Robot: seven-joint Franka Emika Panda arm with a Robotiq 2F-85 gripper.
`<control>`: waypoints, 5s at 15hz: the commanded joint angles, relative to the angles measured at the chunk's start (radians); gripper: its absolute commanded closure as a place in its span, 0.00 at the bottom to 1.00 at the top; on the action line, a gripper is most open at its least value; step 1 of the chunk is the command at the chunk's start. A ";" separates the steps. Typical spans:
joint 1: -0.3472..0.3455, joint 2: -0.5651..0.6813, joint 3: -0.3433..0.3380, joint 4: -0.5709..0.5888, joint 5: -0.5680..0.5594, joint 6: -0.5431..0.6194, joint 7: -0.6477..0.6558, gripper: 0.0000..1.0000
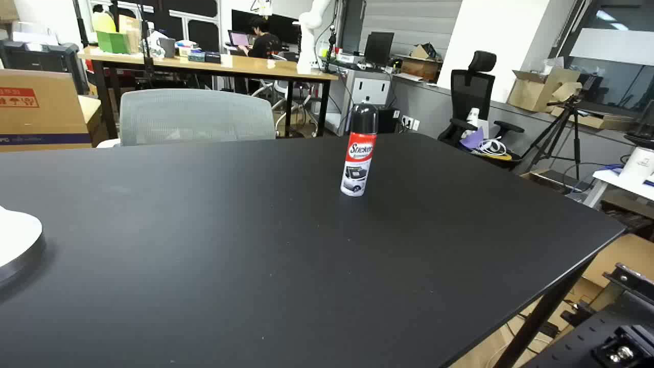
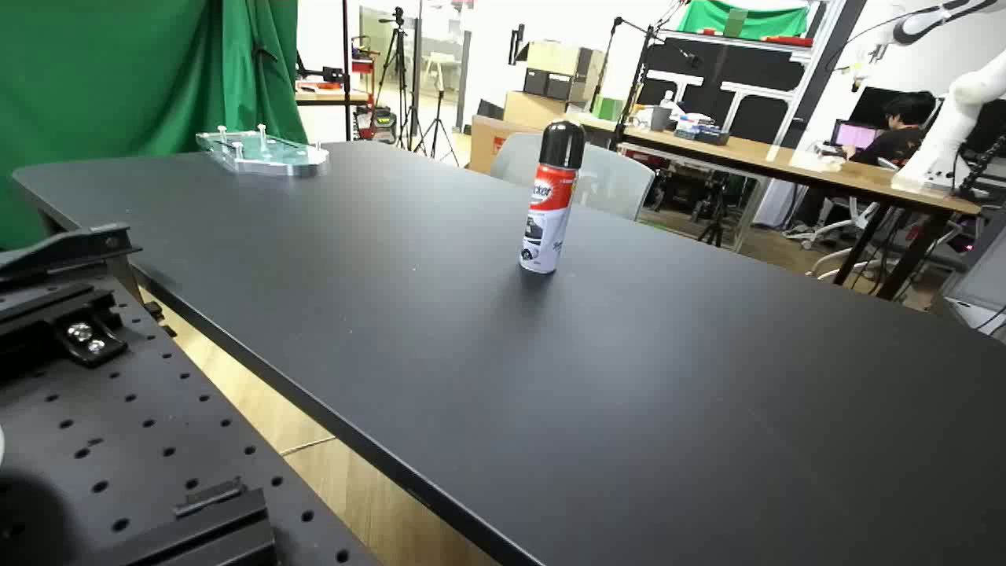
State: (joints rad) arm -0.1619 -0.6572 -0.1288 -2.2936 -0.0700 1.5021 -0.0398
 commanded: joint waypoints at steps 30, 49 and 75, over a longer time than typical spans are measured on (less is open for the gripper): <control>0.096 0.472 0.076 -0.015 -0.054 0.681 0.004 0.00; 0.148 0.721 0.119 0.039 0.031 0.821 0.019 0.00; 0.162 0.920 0.118 0.231 -0.009 0.791 0.009 0.68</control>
State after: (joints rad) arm -0.0084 0.2725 -0.0091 -2.0808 -0.0626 2.3242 -0.0402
